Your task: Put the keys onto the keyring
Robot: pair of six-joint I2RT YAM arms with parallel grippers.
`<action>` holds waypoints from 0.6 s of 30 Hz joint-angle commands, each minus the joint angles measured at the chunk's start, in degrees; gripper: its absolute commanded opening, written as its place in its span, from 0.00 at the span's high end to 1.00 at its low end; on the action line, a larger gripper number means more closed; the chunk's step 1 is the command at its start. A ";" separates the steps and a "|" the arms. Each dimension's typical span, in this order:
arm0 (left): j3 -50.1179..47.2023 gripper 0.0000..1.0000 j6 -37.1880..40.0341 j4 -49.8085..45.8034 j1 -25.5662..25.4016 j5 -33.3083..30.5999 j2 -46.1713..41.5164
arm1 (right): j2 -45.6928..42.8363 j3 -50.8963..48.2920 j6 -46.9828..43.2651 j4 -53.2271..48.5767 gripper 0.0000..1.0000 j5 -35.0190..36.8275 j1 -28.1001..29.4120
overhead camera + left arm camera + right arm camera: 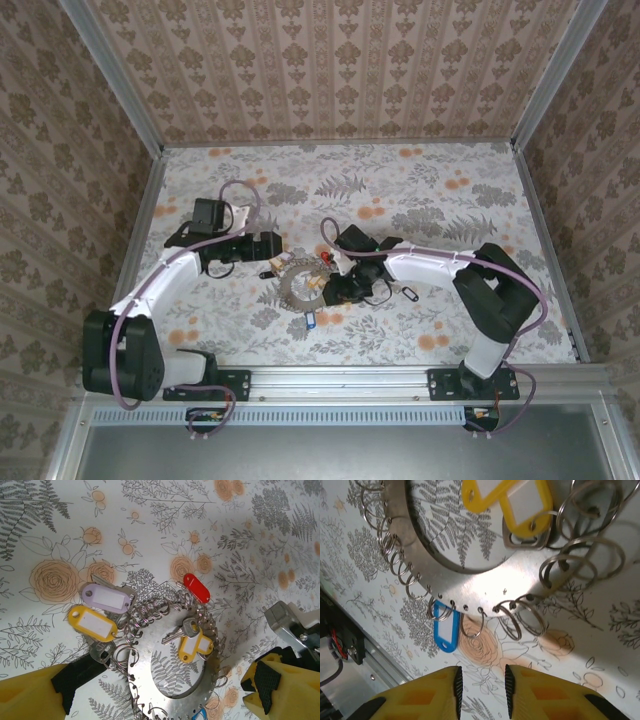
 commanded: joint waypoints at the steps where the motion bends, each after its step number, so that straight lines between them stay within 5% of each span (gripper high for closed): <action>1: 1.19 0.06 -0.33 -0.82 0.62 2.28 0.70 | 0.28 0.92 -2.45 -1.36 0.71 4.06 -0.29; 18: 0.95 0.07 0.68 -0.94 0.62 1.26 0.38 | 4.81 1.55 -9.02 0.30 0.78 3.77 -1.80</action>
